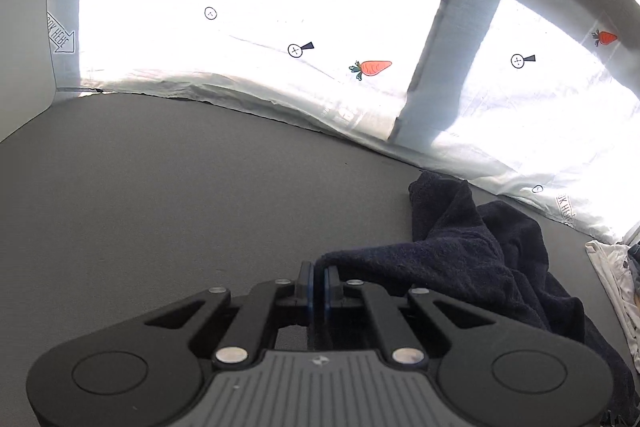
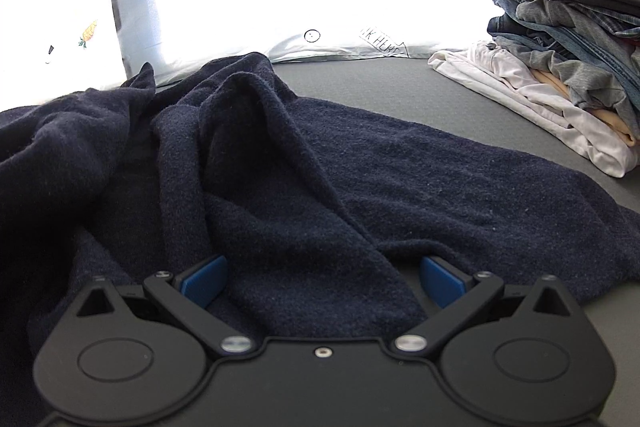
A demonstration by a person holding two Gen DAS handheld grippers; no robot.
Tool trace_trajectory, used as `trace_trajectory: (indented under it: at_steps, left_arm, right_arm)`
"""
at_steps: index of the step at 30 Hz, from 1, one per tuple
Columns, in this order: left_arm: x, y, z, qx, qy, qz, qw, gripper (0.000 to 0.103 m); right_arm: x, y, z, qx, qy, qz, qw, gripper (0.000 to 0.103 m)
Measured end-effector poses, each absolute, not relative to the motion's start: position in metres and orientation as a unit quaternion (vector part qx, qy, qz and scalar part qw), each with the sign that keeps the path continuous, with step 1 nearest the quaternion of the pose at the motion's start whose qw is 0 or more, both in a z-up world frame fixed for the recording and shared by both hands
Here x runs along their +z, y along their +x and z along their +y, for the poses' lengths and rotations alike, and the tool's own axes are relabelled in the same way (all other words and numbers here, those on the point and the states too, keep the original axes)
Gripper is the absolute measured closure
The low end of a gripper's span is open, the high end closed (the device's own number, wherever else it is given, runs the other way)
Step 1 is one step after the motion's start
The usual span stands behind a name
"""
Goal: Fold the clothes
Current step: 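Grasp the sweater body with the right gripper and spread it flat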
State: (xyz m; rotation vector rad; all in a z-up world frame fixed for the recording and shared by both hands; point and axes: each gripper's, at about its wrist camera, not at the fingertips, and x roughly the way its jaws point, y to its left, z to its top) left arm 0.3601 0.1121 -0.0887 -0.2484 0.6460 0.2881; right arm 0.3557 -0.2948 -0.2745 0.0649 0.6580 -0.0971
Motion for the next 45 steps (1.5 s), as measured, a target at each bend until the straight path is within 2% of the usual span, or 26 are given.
trace_trajectory:
  at_steps: [5,7,11,13,14,15,16,20,23,26,28,30,31,32,33,34,35,39,45]
  left_arm:
    - [-0.037,0.356,0.169,0.263,-0.029,0.243,0.933,0.098]
    - [-0.03,0.361,0.196,0.31,-0.012,0.245,0.918,0.098]
    - [-0.043,0.361,0.238,0.35,-0.083,0.281,0.89,0.092]
    - [-0.052,0.353,0.234,0.347,-0.098,0.28,0.889,0.079]
    - [-0.057,0.35,0.228,0.336,-0.105,0.287,0.891,0.066]
    - [-0.064,0.345,0.219,0.319,-0.115,0.298,0.893,0.061]
    - [-0.071,0.341,0.208,0.298,-0.127,0.308,0.895,0.061]
    - [-0.098,0.326,0.159,0.172,-0.193,0.367,0.894,0.054]
    - [-0.123,0.314,0.121,0.091,-0.195,0.423,0.88,0.046]
    - [-0.144,0.309,0.098,0.047,-0.201,0.462,0.863,0.037]
    - [-0.157,0.308,0.09,0.021,-0.225,0.479,0.848,0.037]
    - [-0.169,0.306,0.084,-0.009,-0.256,0.487,0.835,0.036]
    - [-0.177,0.306,0.081,-0.018,-0.27,0.492,0.827,0.036]
    - [-0.182,0.305,0.078,-0.012,-0.275,0.496,0.824,0.041]
    - [-0.187,0.304,0.074,-0.001,-0.274,0.498,0.823,0.062]
    - [-0.19,0.302,0.07,0.013,-0.273,0.495,0.825,0.075]
    - [-0.19,0.3,0.07,0.02,-0.28,0.489,0.826,0.096]
    - [-0.169,0.284,0.079,0.033,-0.321,0.45,0.833,0.097]
    - [-0.108,0.242,0.092,0.044,-0.288,0.411,0.864,0.097]
  right_arm:
    - [-0.275,0.355,-0.294,-0.048,0.032,0.323,0.945,0.0]
    - [-0.275,0.355,-0.295,-0.048,0.032,0.323,0.945,0.0]
    - [-0.275,0.355,-0.295,-0.047,0.031,0.325,0.944,0.0]
    - [-0.273,0.357,-0.296,-0.045,0.029,0.336,0.94,0.0]
    - [-0.271,0.359,-0.297,-0.04,0.027,0.345,0.937,0.0]
    - [-0.268,0.361,-0.3,-0.037,0.03,0.358,0.933,0.0]
    - [-0.264,0.362,-0.304,-0.034,0.035,0.371,0.927,0.0]
    - [-0.25,0.354,-0.316,-0.023,0.038,0.391,0.919,0.011]
    - [-0.24,0.338,-0.315,-0.011,0.016,0.393,0.919,0.019]
    - [-0.236,0.324,-0.318,-0.006,0.026,0.404,0.914,0.023]
    - [-0.241,0.319,-0.323,-0.002,0.045,0.422,0.905,0.023]
    - [-0.246,0.317,-0.326,0.012,0.06,0.443,0.894,0.037]
    - [-0.246,0.316,-0.326,0.019,0.058,0.445,0.894,0.042]
    - [-0.246,0.314,-0.326,0.024,0.051,0.443,0.895,0.05]
    - [-0.245,0.313,-0.326,0.029,0.047,0.442,0.896,0.055]
    - [-0.242,0.311,-0.327,0.042,0.051,0.44,0.896,0.071]
    - [-0.239,0.311,-0.329,0.056,0.065,0.442,0.893,0.089]
    - [-0.218,0.301,-0.34,0.068,0.121,0.422,0.896,0.089]
    - [-0.169,0.258,-0.33,0.116,0.131,0.387,0.905,0.089]
